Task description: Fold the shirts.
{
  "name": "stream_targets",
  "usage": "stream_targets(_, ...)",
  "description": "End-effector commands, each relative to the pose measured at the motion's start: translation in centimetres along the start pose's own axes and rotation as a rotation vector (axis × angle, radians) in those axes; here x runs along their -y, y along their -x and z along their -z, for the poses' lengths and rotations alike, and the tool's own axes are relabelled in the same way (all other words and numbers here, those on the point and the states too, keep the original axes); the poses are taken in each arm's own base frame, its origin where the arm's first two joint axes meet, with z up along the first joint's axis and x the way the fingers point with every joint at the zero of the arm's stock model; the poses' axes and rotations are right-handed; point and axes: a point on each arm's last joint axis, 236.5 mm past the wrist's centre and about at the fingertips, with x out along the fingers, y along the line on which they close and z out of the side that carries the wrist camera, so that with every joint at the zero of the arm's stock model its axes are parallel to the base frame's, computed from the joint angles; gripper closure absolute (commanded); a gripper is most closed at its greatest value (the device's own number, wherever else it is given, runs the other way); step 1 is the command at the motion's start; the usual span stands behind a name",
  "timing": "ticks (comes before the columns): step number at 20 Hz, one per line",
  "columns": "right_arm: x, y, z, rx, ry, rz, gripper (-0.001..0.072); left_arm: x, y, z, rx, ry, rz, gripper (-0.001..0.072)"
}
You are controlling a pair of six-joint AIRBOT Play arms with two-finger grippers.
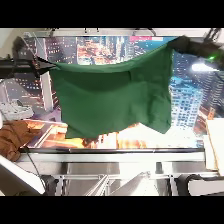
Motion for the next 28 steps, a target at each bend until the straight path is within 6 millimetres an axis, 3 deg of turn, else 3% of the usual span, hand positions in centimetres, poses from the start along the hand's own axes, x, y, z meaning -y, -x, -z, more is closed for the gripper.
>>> stream_targets(1,5.3,-2.7,1.7,-0.002,-0.103,0.028,0.0689,-4.6,-1.9,-3.2,0.077,-0.015,-0.051,0.0687)
stream_targets(3,7.2,-1.5,1.3,0.006,-0.109,0.049,0.0689,-4.4,-1.8,-4.6,0.133,-0.072,-0.080,0.0687)
stream_targets(5,8.1,-0.6,2.6,-0.045,-0.122,0.023,0.0688,-4.9,-1.8,-4.3,0.142,-0.082,-0.096,0.0686)
stream_targets(7,8.8,-0.4,5.2,-0.132,-0.131,-0.008,0.0688,-6.7,-2.3,-2.8,0.108,-0.043,-0.117,0.0686)
stream_targets(10,9.6,-0.8,11.1,-0.295,-0.164,-0.053,0.0688,-10.1,-4.1,0.6,0.002,0.010,-0.193,0.0688)
stream_targets(12,10.1,-1.3,14.3,-0.357,-0.216,-0.068,0.0688,-11.8,-4.5,1.9,-0.024,0.044,-0.228,0.0689)
stream_targets(15,10.5,-1.6,16.2,-0.389,-0.254,-0.071,0.0688,-13.0,-4.2,2.8,-0.027,0.095,-0.235,0.0689)
stream_targets(20,11.2,-1.8,15.8,-0.369,-0.258,-0.046,0.0688,-13.8,-3.8,3.1,-0.016,0.147,-0.245,0.0689)
stream_targets(22,11.5,-2.2,14.9,-0.326,-0.273,-0.031,0.0688,-13.6,-3.7,2.1,0.019,0.140,-0.242,0.0688)
stream_targets(28,10.9,-3.4,5.9,0.028,-0.307,-0.089,0.0689,-9.1,-1.8,-4.0,0.135,-0.047,-0.258,0.0687)
